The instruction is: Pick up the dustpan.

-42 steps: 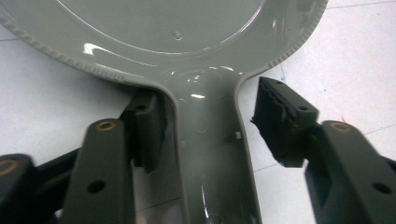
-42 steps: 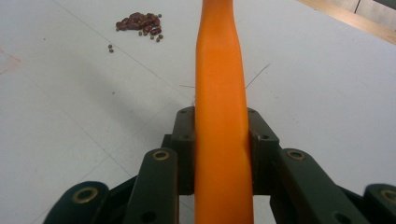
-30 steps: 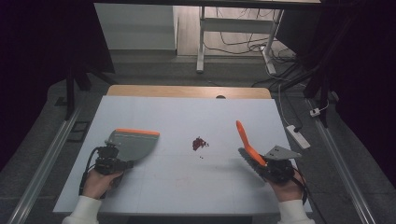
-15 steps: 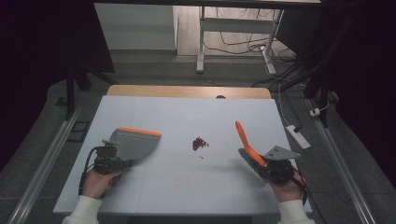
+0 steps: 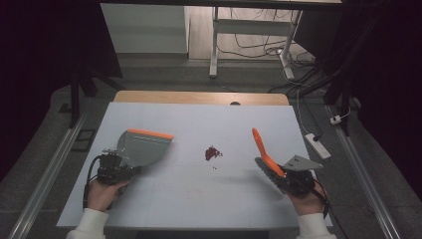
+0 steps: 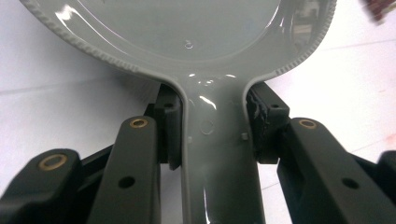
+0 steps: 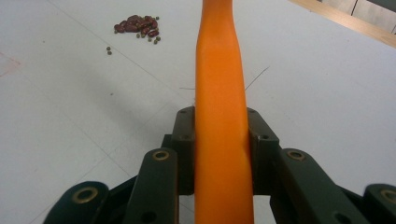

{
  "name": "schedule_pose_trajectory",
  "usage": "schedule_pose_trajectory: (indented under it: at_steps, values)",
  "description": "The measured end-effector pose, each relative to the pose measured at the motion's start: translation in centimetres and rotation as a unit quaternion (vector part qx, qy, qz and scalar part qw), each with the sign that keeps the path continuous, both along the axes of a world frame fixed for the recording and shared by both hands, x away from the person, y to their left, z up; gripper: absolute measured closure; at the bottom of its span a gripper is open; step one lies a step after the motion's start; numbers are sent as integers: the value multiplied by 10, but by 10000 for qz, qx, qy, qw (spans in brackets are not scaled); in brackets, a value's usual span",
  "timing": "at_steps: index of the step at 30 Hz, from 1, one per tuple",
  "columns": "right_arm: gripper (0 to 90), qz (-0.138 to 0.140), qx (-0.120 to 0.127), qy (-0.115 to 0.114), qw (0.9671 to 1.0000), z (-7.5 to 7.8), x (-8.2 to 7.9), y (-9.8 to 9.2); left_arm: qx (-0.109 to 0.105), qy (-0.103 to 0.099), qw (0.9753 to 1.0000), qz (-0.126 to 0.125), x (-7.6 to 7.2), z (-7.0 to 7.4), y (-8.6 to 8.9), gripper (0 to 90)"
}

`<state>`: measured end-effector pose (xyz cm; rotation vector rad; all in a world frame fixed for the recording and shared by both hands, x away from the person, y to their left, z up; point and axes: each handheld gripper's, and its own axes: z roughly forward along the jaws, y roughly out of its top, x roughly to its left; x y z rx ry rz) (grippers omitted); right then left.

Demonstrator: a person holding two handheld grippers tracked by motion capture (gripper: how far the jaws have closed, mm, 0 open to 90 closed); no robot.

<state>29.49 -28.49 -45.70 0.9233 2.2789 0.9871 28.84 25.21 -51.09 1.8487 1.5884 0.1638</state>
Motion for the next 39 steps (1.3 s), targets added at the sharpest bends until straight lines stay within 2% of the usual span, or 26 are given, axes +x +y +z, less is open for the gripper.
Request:
schedule_pose_trajectory:
  at_steps: [4,7,9,20,21,22,23,24,28,29,30,31,37,39]
  values:
    - [698,-7,60,-50,10000,3,0,-1,-56,-213,9995,-248,-1,3,-2,618]
    - [699,-19,47,-49,10000,3,0,-1,-70,-260,9990,-365,-1,3,-2,618]
    - [698,-15,31,-41,10000,3,0,-1,-77,-392,9979,-516,-1,4,-4,618]
    - [698,-65,102,-73,9999,7,1,-4,-116,-652,9928,-1000,0,13,-4,618]
    - [698,-67,111,-74,9999,7,2,-4,-73,-690,9914,-1113,0,15,-6,618]
    - [698,-67,111,-74,9999,7,2,-4,-73,-690,9914,-1113,0,15,-6,618]
    - [699,-90,181,-44,9998,6,3,-6,-112,-731,9894,-1249,-1,16,-7,618]
    - [698,-94,200,-41,9997,7,3,-6,-112,-731,9894,-1249,-1,16,-7,618]
    - [698,-132,196,-78,9997,9,5,-5,-72,-718,9860,-1503,-3,17,-9,618]
    - [698,-132,196,-78,9997,9,5,-5,-60,-710,9850,-1572,-4,17,-10,618]
    - [698,-126,196,-90,9997,10,6,-3,-96,-703,9827,-1713,-5,16,-11,618]
    - [699,-122,188,-103,9997,10,7,-3,-96,-703,9827,-1713,-5,16,-11,618]
    - [699,-79,181,-110,9997,10,8,-1,24,-718,9751,-2097,-10,17,-22,618]
    - [698,2,202,-118,9997,11,8,0,69,-709,9743,-2137,-11,18,-25,618]
